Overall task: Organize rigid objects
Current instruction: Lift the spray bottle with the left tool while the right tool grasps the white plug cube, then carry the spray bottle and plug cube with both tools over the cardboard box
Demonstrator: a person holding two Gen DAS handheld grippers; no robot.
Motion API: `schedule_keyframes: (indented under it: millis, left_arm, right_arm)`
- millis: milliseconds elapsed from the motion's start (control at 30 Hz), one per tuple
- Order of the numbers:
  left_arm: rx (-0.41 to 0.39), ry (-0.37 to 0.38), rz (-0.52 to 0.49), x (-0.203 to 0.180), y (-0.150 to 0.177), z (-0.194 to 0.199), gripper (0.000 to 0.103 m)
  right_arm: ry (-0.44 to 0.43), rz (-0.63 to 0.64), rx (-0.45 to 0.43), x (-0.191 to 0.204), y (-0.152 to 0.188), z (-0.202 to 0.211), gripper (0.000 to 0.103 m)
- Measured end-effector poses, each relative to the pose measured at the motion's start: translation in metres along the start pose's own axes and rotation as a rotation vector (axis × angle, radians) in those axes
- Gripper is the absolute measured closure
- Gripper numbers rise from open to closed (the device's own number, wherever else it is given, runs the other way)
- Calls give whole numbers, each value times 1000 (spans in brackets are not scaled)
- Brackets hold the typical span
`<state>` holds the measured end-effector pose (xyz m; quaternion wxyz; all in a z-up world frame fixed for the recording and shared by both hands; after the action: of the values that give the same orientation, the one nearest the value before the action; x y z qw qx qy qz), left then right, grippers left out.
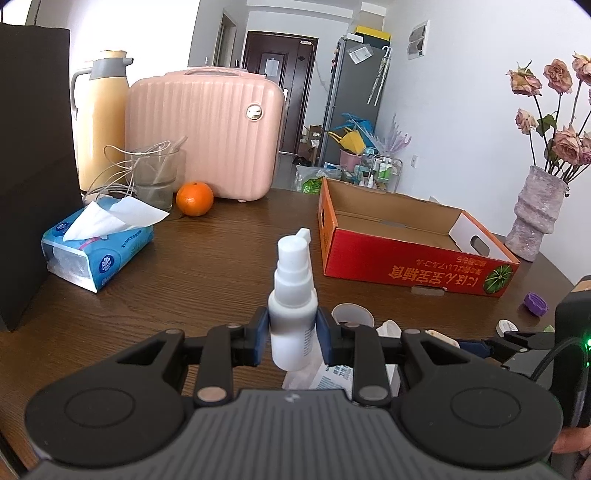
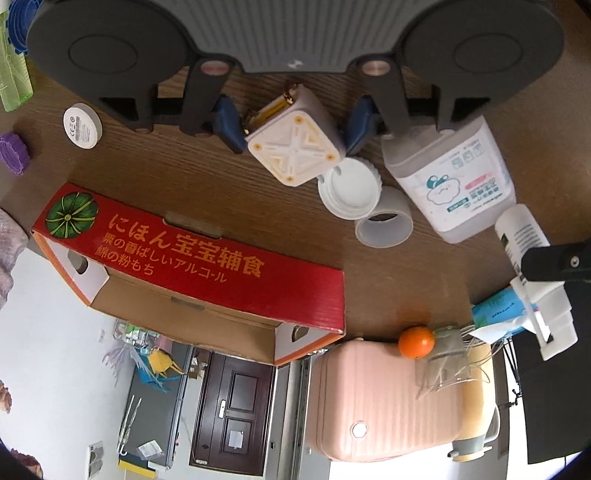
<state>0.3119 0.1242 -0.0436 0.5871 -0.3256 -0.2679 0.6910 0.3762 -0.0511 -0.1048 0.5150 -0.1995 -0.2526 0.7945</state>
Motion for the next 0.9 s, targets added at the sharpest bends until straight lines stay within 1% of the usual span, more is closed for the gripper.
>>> schedule_keyframes:
  millis: [200, 433, 600, 900]
  left_arm:
    - [-11, 4, -4, -1, 1, 3, 75]
    - [-14, 0, -4, 0, 2, 3, 75]
    - [-26, 7, -5, -1, 3, 5, 75]
    - [-28, -20, -13, -12, 4, 4, 75]
  right_arm:
    - [16, -7, -59, 1, 2, 10, 46]
    - [13, -30, -88, -1, 7, 20, 46]
    - [13, -69, -136, -8, 15, 39, 46]
    - [21, -157, -218, -33, 30, 79, 46]
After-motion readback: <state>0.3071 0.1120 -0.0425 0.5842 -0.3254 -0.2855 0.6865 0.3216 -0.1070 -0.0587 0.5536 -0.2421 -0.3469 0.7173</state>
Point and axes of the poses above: each gripper's, at about its wrist camera, not at the fingertips, and z roughly against the way its jaws point, x to its left, y to its underside, the point moved 3 cm from there along -z, roughly the way its jaws point, and after that the axes turned 9 degrees about x, right-handed, at the moved point
